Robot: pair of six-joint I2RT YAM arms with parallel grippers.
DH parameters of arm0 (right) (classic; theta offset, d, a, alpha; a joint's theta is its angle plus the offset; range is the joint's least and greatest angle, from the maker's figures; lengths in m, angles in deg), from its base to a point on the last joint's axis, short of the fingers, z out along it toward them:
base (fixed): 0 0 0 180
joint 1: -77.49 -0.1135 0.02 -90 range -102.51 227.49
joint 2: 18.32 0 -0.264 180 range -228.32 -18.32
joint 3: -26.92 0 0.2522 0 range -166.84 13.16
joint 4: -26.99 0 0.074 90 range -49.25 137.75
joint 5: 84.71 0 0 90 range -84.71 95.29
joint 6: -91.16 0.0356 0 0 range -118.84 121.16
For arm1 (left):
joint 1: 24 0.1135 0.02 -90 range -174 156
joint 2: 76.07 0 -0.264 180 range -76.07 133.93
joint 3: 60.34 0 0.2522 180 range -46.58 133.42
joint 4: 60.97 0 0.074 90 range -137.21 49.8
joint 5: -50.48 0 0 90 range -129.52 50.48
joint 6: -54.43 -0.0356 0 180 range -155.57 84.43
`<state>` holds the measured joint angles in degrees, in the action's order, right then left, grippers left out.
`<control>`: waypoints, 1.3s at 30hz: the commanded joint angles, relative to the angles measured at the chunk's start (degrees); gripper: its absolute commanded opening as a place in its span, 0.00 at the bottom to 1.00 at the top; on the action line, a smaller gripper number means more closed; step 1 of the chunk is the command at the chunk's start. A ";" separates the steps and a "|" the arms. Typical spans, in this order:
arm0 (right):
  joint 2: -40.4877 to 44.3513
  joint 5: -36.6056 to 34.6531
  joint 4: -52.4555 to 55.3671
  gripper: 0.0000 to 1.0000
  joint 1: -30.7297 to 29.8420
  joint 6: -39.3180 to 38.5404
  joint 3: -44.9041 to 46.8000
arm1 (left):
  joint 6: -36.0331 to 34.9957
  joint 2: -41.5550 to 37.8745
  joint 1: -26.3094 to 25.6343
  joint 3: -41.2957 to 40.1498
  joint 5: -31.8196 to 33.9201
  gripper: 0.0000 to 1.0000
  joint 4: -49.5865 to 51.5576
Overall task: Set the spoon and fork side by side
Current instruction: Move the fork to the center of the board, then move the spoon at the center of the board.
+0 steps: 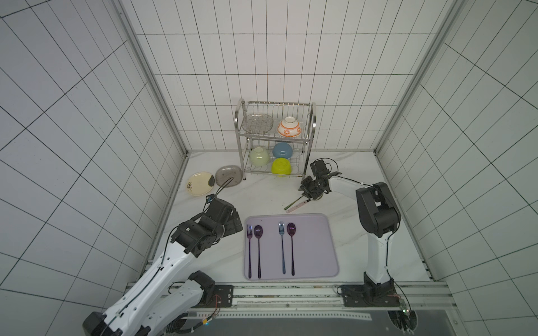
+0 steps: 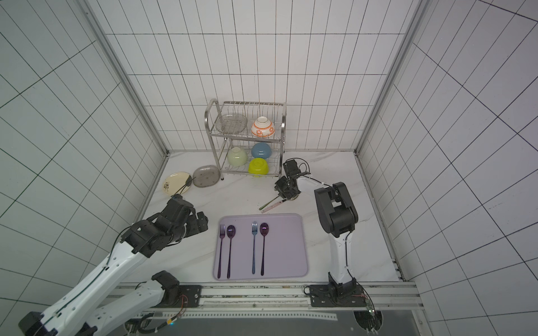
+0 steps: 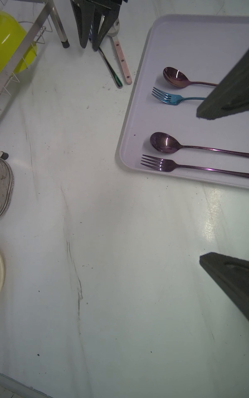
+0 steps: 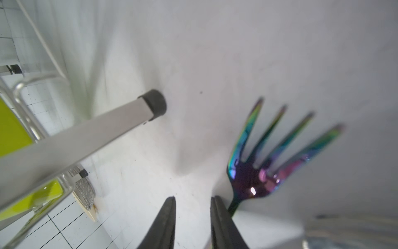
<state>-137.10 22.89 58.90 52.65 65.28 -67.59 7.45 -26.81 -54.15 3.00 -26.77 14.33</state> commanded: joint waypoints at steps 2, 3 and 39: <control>1.33 -3.66 7.88 0.31 2.89 -4.92 2.70 | -0.49 0.14 0.15 -0.45 0.02 0.98 -0.89; 1.67 -3.71 8.04 0.31 3.47 -5.77 2.90 | -0.53 0.14 0.15 -0.50 0.03 0.98 -0.92; 8.70 2.95 15.25 0.39 -1.31 -7.37 6.54 | -0.75 0.53 0.18 -0.71 -0.42 0.98 -1.27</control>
<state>-126.61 25.84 74.82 50.66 56.21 -59.94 7.02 -26.01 -54.15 2.67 -27.38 13.90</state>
